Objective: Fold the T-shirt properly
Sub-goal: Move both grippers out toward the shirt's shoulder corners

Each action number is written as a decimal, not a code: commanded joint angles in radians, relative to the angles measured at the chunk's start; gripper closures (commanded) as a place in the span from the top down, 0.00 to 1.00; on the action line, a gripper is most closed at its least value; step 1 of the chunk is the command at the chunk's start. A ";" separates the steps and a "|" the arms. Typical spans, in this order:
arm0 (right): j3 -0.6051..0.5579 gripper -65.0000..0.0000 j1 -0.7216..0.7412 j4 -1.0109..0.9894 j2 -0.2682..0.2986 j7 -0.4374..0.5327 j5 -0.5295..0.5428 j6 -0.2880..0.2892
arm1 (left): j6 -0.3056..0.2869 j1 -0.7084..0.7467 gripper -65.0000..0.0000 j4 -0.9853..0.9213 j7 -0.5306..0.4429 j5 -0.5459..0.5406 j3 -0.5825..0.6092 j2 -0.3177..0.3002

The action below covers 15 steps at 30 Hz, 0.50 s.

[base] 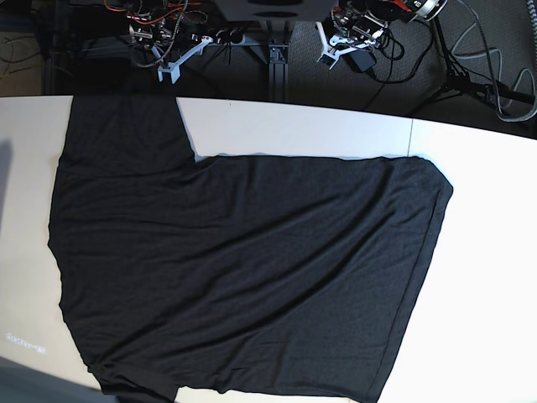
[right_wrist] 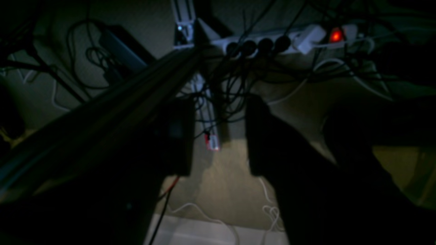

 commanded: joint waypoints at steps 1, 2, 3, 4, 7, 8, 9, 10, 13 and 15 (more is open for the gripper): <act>-0.002 0.39 0.000 0.006 0.007 0.008 0.001 -0.059 | 0.018 -0.002 0.25 0.005 -0.021 0.010 0.000 0.005; -0.002 0.39 0.000 0.006 0.007 0.008 0.001 -0.059 | 0.018 -0.002 0.25 0.005 -0.034 0.017 0.000 0.005; -0.002 0.39 -0.001 0.006 0.007 0.008 0.001 -0.059 | 0.018 -0.002 0.25 0.006 -0.046 0.020 0.000 0.005; -0.002 0.39 0.000 0.006 0.007 0.008 0.001 -0.059 | 0.018 -0.002 0.25 0.006 -0.051 0.020 0.000 0.005; -0.002 0.39 0.000 0.007 0.007 0.008 0.002 -0.059 | 0.018 -0.002 0.25 0.006 -0.051 0.019 0.000 0.006; -0.002 0.39 0.000 0.007 0.007 0.008 0.002 -0.059 | 0.018 -0.002 0.25 0.006 -0.051 0.019 0.000 0.005; -0.002 0.39 0.000 0.007 0.007 0.008 0.005 -0.059 | 0.018 -0.002 0.25 0.006 -0.051 0.020 0.000 0.005; -0.002 0.39 0.000 0.007 0.007 0.008 0.005 -0.059 | 0.018 -0.002 0.25 0.006 -0.050 0.019 0.000 0.005; -0.002 0.39 0.000 0.008 0.007 0.008 0.005 -0.059 | 0.018 -0.002 0.25 0.006 -0.047 0.020 0.000 0.005; -0.002 0.39 0.000 0.007 0.007 0.008 0.005 -0.059 | 0.018 -0.002 0.25 0.006 -0.047 0.020 0.000 0.005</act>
